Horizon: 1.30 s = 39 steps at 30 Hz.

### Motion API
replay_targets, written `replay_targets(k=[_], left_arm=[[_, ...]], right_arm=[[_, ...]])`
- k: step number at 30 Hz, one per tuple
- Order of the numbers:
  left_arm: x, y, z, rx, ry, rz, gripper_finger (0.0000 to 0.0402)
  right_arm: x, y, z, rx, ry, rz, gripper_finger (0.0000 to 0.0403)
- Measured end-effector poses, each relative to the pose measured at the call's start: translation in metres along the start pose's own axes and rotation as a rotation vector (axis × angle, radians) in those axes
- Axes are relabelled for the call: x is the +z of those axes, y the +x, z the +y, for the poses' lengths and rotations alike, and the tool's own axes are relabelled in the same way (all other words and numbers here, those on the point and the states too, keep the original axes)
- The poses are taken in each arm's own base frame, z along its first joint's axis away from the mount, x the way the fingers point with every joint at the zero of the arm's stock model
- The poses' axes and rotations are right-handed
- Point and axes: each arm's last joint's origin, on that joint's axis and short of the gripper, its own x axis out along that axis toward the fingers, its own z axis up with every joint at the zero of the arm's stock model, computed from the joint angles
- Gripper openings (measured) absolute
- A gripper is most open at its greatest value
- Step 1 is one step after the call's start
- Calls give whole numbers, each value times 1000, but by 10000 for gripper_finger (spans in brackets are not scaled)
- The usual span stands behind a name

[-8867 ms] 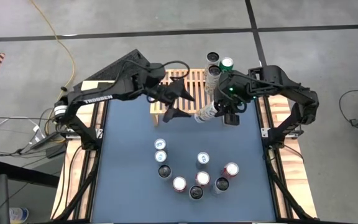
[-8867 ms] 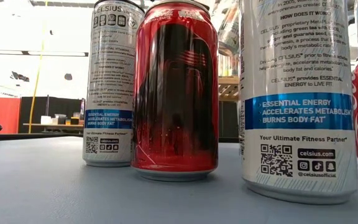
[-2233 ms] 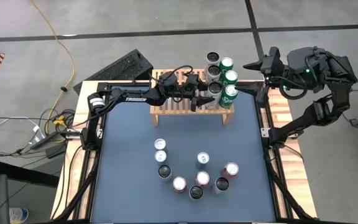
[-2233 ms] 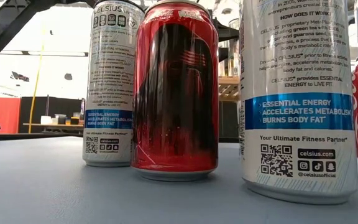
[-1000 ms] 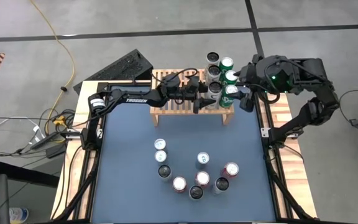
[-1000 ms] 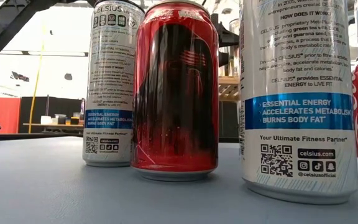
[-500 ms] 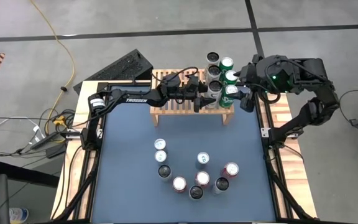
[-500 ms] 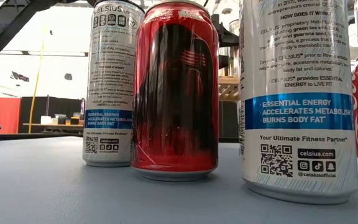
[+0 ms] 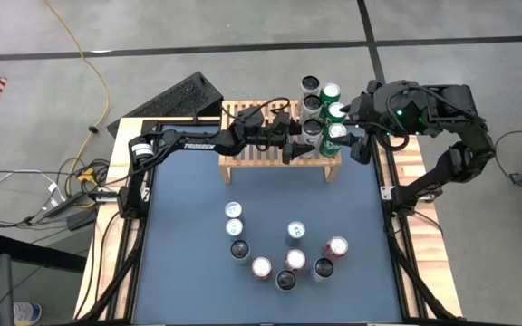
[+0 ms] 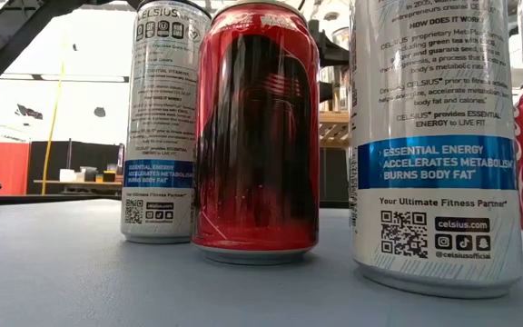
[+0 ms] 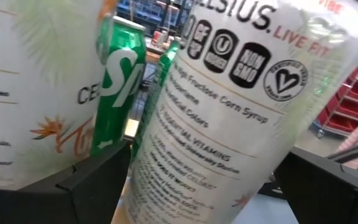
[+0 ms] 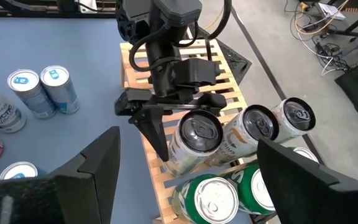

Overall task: Place canned beverage on shelf
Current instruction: Put the white-yellow soda can on the shelf aligned with the other white-yellow soda can

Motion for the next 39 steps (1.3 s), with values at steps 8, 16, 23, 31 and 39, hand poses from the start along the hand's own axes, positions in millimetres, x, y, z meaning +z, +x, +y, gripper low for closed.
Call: replay_targets(k=[8,16,23,31,39], left_arm=[[4,-2,-2,25,0,23,364],[1,2,-10,81,28,3,361],[2,2,-11,105,32,-17,361],[11,6,-12,111,45,-17,361],[27,14,-14,126,85,55,361]], right_arm=[[-1,0,0,1,5,11,311],[-1,0,0,0,5,11,311],[-1,0,0,0,4,11,311],[-1,0,0,0,3,11,311],[-1,0,0,0,0,11,311]])
